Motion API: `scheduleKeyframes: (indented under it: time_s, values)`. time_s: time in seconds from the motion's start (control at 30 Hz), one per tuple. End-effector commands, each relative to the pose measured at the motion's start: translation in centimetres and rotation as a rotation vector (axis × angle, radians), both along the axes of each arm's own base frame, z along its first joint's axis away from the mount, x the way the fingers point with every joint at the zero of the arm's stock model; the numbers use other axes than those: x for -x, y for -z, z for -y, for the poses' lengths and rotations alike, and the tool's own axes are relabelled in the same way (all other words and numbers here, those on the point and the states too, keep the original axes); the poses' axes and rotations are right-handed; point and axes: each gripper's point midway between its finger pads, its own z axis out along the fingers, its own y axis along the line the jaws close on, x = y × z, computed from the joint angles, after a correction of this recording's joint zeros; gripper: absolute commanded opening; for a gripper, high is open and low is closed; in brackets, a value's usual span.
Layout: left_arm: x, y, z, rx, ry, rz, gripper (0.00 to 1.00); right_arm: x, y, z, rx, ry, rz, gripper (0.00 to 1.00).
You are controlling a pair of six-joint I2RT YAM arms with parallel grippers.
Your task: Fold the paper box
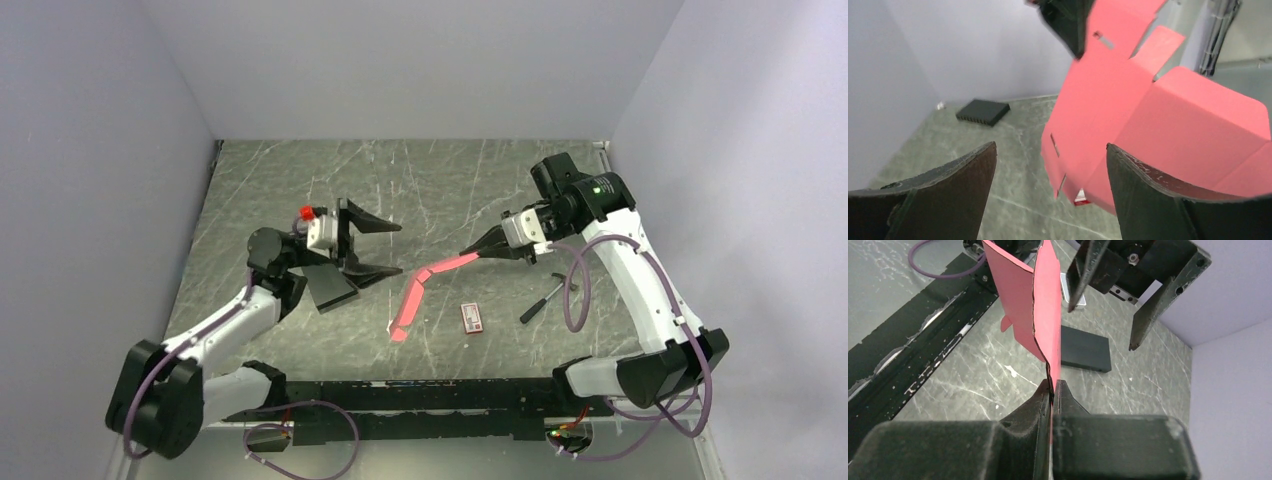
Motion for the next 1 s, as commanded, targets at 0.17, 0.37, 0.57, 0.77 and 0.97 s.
scheduleKeyframes:
  time_s: [0.17, 0.37, 0.57, 0.77, 0.97]
  values:
    - [3.5, -0.7, 3.3, -0.127, 0.160, 0.216, 0.82, 3.0, -1.0, -0.9, -0.044, -0.084, -0.023, 0.00]
    - [5.2, -0.9, 3.7, -0.101, 0.275, 0.166, 0.81, 3.7, -1.3, -0.9, -0.042, -0.090, -0.034, 0.00]
    - [6.6, -1.2, 3.4, -0.109, 0.340, 0.134, 0.83, 4.0, -1.3, -0.7, -0.028, -0.083, -0.032, 0.00]
    - [6.9, -0.9, 4.1, -0.115, 0.336, 0.099, 0.83, 3.9, -1.4, -0.9, -0.038, -0.084, -0.057, 0.00]
    - [6.4, -0.6, 5.2, -0.098, 0.297, 0.079, 0.81, 3.2, -1.3, -1.3, -0.038, -0.064, -0.112, 0.00]
